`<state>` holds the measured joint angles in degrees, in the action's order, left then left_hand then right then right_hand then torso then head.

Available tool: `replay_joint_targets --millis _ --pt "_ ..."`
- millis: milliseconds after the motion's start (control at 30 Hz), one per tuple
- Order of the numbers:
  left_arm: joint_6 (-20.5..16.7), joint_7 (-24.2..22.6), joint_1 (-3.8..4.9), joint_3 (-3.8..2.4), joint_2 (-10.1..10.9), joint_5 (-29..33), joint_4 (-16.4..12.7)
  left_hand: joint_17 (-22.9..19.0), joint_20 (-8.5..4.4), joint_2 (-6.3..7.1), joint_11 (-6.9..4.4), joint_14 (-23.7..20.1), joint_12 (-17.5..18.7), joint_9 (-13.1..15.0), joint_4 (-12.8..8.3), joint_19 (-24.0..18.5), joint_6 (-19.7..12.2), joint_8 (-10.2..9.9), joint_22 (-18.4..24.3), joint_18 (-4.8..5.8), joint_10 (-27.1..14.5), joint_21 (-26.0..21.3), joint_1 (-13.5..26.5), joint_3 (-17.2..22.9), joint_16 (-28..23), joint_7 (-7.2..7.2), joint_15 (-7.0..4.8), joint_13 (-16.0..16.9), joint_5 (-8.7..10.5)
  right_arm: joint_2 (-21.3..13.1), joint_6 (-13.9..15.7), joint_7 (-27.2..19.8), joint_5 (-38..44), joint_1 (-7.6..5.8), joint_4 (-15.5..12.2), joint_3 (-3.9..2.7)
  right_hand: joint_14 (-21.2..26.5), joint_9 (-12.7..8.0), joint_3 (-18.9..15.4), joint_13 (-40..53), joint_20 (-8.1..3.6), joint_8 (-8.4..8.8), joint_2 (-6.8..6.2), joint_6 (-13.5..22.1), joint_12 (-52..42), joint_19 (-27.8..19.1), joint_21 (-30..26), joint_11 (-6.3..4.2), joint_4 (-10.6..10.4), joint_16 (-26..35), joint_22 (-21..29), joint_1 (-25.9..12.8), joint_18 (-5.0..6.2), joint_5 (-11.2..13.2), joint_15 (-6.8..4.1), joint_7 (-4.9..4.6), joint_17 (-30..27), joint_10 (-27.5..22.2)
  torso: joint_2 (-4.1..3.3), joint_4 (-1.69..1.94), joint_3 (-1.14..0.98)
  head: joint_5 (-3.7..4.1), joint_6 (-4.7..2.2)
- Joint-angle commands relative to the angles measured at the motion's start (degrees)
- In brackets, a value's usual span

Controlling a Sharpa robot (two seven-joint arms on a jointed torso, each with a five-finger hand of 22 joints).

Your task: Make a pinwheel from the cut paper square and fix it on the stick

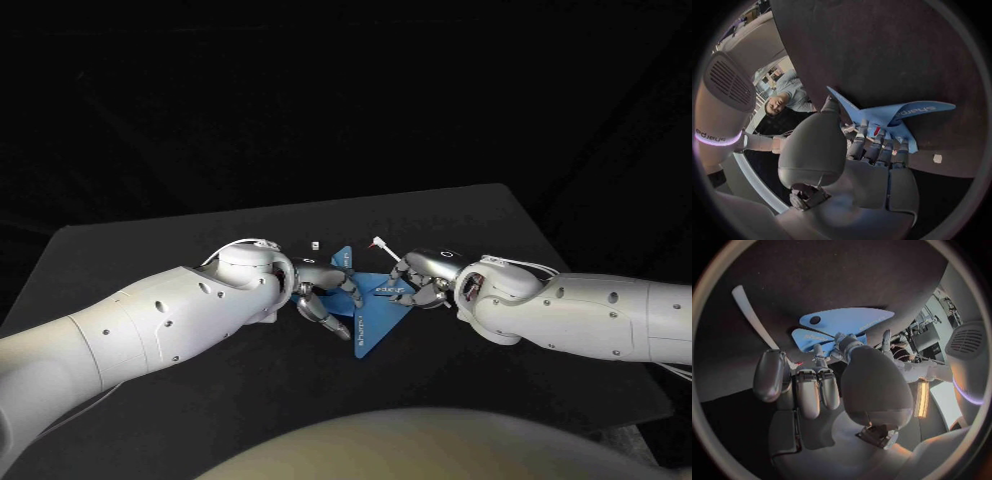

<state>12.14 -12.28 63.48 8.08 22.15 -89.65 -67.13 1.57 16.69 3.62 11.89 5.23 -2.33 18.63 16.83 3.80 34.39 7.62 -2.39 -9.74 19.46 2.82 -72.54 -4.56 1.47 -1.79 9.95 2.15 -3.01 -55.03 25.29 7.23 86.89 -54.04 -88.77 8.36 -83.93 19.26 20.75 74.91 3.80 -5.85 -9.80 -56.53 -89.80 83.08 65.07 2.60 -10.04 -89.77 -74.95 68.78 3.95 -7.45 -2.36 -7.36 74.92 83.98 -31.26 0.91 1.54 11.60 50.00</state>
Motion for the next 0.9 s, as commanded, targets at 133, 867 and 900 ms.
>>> replay_joint_targets --millis 133,867,900 --pt "-0.05 -0.52 -0.07 0.06 0.05 0.37 -0.11 0.06 0.01 -0.13 0.17 -0.06 0.3 0.43 0.08 -0.31 1.05 0.47 0.09 0.46 -0.31 -0.24 -0.74 0.35 -0.38 0.14 0.59 -0.06 0.3 0.4 -1.8 2.3 1.6 0.01 0.45 0.0 -6.07 -0.13 0.46 15.09 0.11 -0.37 0.08 -0.28 -0.2 0.22 0.1 0.19 -0.17 -0.23 -6.76 -0.14 0.7 0.09 0.28 -0.02 15.08 6.02 0.03 -0.03 -0.03 -0.05 0.0" --pt "-2.05 -0.6 -0.08 0.08 0.9 0.03 -1.24 -0.02 0.02 0.71 0.48 -0.43 0.35 1.31 0.11 -0.26 4.14 1.86 0.09 0.61 -0.85 -0.24 -0.85 0.13 -0.46 0.96 0.8 -0.11 0.28 1.67 0.16 4.04 3.79 -0.04 2.32 -0.02 -6.07 -0.22 0.71 15.09 0.11 -0.33 0.22 -0.22 -0.2 0.22 0.09 0.2 -0.24 -0.23 -6.78 -0.39 0.69 0.22 0.28 -0.03 15.08 6.02 -0.01 -0.01 0.02 -0.21 0.0" --pt "-2.3 -0.67 -0.09 0.08 0.95 0.02 -1.32 -0.06 0.03 1.14 0.61 -0.6 0.4 1.21 0.14 -0.27 4.12 1.89 0.1 0.65 -1.24 -0.26 -0.81 -0.01 -0.5 1.22 0.93 -0.15 0.28 1.71 0.17 4.01 3.8 -0.04 2.32 -0.02 -6.07 -0.24 0.76 15.09 0.1 -0.33 0.22 -0.22 -0.2 0.25 0.18 0.2 -0.2 -0.23 -6.81 -0.36 0.68 0.21 0.28 -0.02 15.08 6.02 -0.01 -0.02 0.02 -0.23 0.0"
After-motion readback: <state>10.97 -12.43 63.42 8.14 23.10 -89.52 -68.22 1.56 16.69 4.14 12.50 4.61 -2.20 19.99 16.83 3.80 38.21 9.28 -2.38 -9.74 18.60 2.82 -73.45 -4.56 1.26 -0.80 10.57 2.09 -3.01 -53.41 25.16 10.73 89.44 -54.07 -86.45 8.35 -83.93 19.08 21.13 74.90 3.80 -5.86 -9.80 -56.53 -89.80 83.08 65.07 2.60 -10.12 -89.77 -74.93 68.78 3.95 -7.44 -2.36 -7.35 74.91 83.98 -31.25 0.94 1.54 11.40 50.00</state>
